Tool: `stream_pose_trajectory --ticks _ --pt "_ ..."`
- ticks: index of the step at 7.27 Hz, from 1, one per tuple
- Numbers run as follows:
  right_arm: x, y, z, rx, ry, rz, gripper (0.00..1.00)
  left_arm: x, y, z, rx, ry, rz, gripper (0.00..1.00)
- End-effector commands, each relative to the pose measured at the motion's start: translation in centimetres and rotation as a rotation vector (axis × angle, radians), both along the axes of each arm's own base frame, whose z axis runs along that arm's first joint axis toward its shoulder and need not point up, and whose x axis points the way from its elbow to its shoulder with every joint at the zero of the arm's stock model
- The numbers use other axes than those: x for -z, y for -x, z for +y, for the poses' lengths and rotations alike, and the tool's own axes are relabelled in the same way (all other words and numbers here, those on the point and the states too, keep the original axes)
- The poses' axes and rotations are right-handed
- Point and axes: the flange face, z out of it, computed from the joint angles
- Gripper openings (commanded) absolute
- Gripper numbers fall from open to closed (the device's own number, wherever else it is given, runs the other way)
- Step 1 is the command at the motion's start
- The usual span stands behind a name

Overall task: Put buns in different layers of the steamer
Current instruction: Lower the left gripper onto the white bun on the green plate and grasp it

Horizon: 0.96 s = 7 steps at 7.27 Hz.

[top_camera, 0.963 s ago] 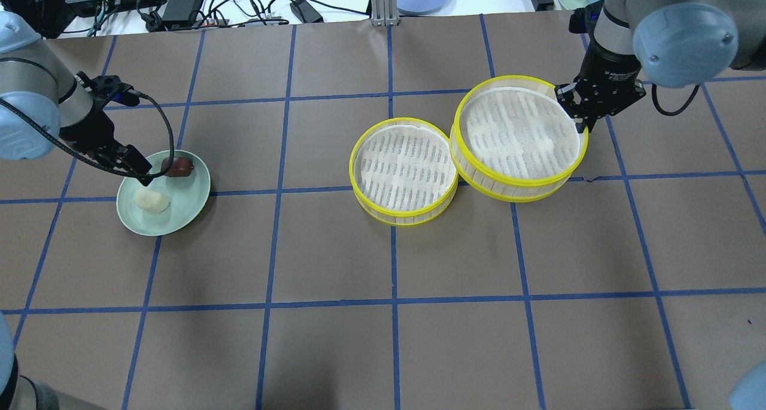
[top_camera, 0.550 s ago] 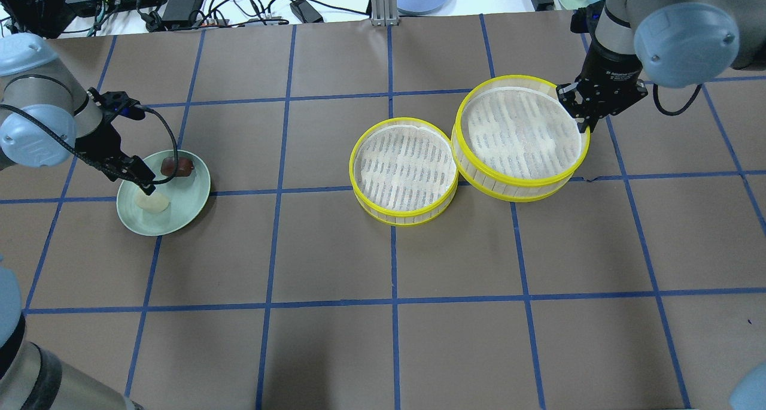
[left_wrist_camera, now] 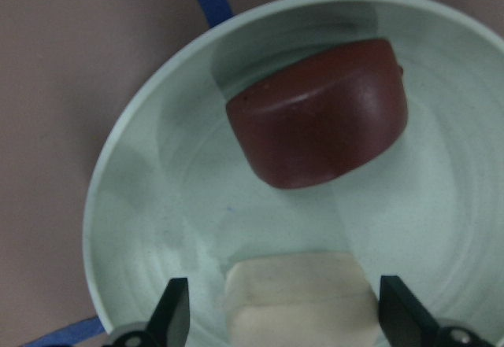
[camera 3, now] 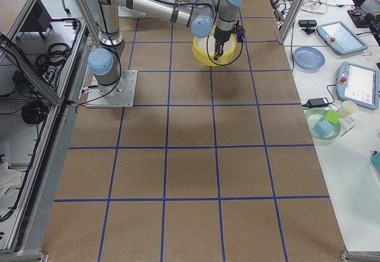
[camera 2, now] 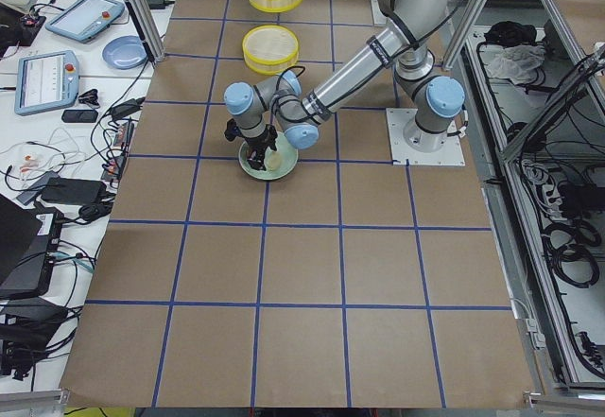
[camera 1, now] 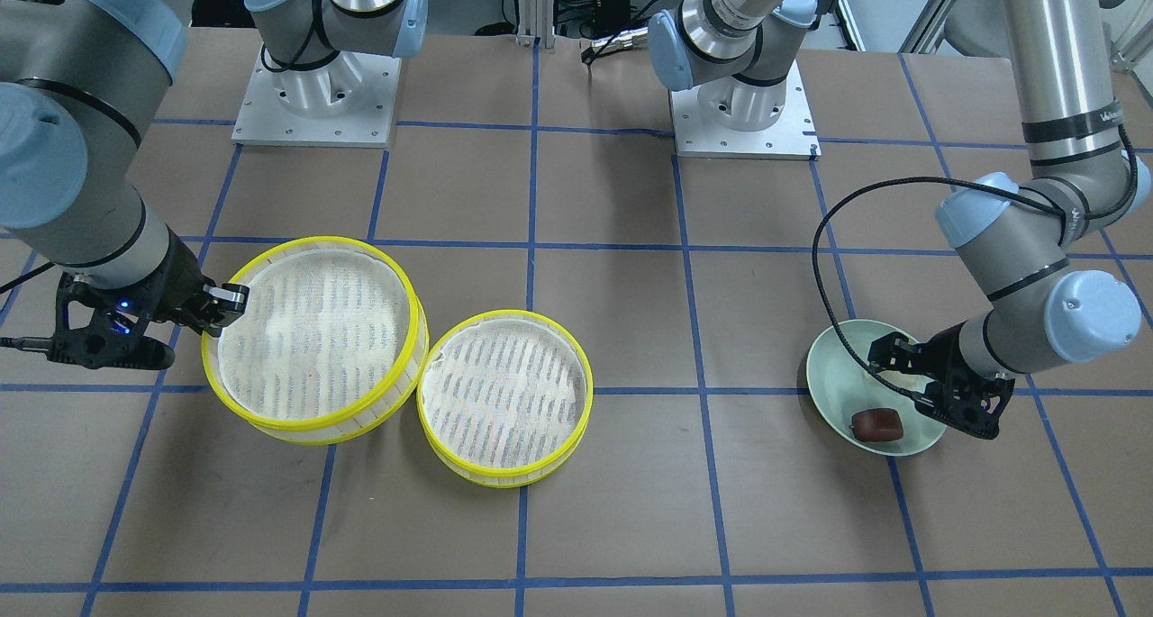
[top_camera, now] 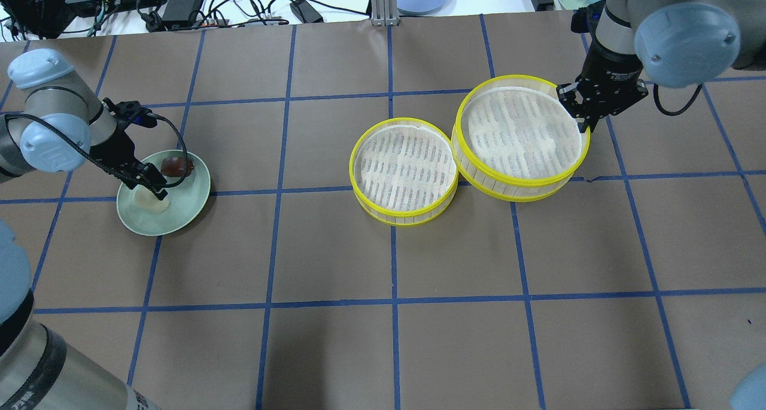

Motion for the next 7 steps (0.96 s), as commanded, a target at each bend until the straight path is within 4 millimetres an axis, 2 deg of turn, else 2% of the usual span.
stream_pose_trajectory --ticks 1,3,4,5,6,7 --pt "0.0 0.0 0.1 0.003 0.0 0.0 0.0 0.6 0.0 0.0 -0.005 -0.016 0.002 0.0" --pt "0.0 0.0 0.1 0.003 -0.002 0.0 0.0 -0.3 -0.2 -0.3 -0.101 -0.013 -0.017 0.0" --pt "0.0 0.0 0.1 0.003 0.0 -0.001 0.0 -1.8 0.2 -0.1 -0.105 -0.002 -0.022 0.0" --pt "0.0 0.0 0.1 0.003 0.0 0.0 0.0 -3.1 1.1 -0.2 -0.097 0.019 -0.03 0.0" --pt "0.0 0.0 0.2 0.003 -0.002 0.0 0.0 -5.0 2.3 -0.4 -0.165 0.038 -0.05 0.0" --pt "0.0 -0.1 0.2 0.001 0.0 0.0 0.0 -7.1 4.5 -1.2 -0.25 0.047 -0.059 0.0"
